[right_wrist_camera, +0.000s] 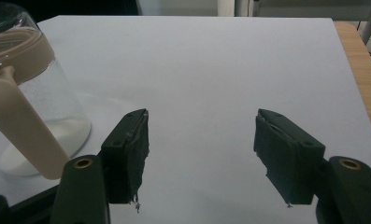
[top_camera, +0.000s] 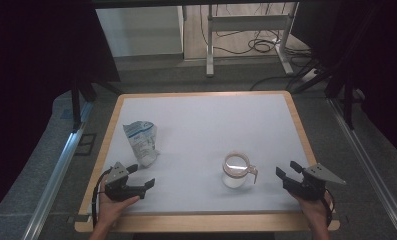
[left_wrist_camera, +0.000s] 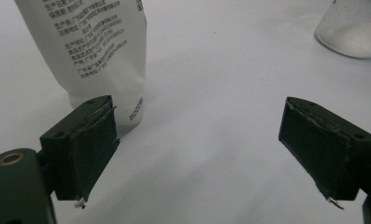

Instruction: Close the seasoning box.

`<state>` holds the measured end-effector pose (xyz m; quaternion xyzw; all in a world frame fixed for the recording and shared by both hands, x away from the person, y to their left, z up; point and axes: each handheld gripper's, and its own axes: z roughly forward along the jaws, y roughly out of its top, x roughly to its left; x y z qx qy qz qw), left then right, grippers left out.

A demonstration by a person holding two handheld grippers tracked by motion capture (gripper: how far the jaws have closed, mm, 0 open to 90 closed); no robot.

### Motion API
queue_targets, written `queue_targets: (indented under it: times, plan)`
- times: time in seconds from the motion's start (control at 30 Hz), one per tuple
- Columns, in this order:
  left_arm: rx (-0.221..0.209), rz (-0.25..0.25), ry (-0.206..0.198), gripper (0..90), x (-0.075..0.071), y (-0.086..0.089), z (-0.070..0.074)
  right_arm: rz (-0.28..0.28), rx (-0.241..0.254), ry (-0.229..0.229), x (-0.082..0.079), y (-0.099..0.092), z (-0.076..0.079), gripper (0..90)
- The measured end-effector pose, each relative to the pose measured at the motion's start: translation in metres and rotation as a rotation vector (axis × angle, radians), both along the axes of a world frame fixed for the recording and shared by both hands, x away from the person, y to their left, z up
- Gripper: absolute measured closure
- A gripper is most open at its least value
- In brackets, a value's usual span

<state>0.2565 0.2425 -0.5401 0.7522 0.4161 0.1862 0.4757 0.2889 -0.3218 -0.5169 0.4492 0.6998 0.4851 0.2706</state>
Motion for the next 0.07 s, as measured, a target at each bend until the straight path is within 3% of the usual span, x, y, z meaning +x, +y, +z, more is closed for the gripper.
queue_targets:
  times: [0.07]
  plan:
    - [-0.006,0.0,-0.003,11.8,-0.0006,0.001,0.0006,0.002,-0.006,-0.001,0.0001,0.001,-0.0004,35.2]
